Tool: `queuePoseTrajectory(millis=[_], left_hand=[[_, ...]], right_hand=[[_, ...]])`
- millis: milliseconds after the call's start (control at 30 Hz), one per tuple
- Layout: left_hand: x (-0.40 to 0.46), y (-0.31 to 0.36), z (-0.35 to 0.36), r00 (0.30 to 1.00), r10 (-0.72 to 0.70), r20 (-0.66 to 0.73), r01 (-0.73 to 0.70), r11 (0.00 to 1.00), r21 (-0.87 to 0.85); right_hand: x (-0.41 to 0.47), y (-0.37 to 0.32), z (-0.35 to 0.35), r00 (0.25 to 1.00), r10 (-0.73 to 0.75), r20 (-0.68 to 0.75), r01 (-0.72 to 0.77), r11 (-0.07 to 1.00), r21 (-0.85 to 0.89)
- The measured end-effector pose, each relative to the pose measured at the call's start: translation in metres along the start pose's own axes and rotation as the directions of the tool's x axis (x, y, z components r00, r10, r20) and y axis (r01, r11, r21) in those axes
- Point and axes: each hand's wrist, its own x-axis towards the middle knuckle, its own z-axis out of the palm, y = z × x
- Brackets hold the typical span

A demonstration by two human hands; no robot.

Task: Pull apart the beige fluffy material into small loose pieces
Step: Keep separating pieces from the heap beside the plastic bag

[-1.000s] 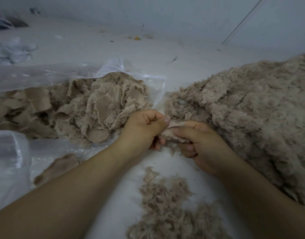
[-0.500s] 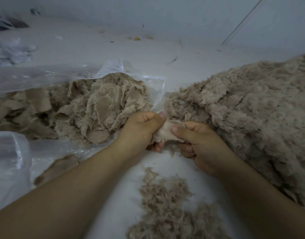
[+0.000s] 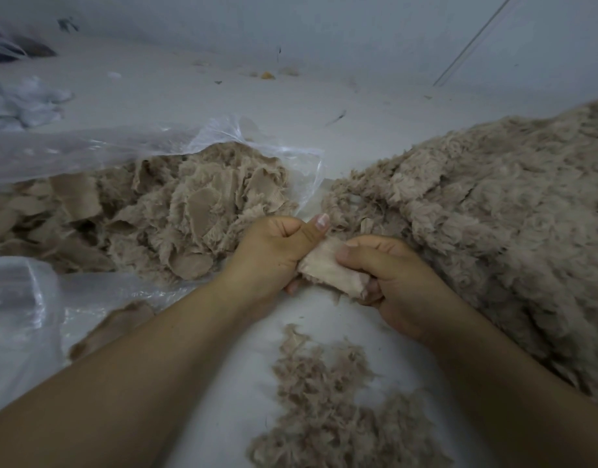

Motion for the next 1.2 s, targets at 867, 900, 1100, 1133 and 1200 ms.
queuePoseTrajectory(millis=[867, 900, 1100, 1133, 1200], left_hand=[[0.000, -0.003, 0.002, 0.992, -0.007, -0.123, -0.006, 0.994, -0.107], [0.000, -0.002, 0.002, 0.995, -0.010, -0.104, 0.001, 0.996, -0.090], [-0.004, 0.002, 0.008, 0.995, -0.026, 0.098, 0.017, 0.996, 0.085], [-0.004, 0.003, 0.007, 0.994, -0.027, 0.102, 0.019, 0.996, 0.083], [-0.005, 0.006, 0.003, 0.989, -0.021, 0.145, 0.008, 0.996, 0.089]], right_hand=[[0.003, -0.004, 0.005, 0.987, 0.087, -0.138, -0.052, 0.969, 0.240], [0.003, -0.004, 0.004, 0.985, 0.091, -0.147, -0.051, 0.965, 0.256], [0.002, -0.002, 0.005, 0.994, 0.034, -0.102, -0.022, 0.993, 0.119], [0.003, -0.001, 0.005, 0.995, 0.029, -0.099, -0.018, 0.994, 0.108], [0.003, -0.002, 0.004, 0.994, 0.027, -0.105, -0.015, 0.993, 0.116]])
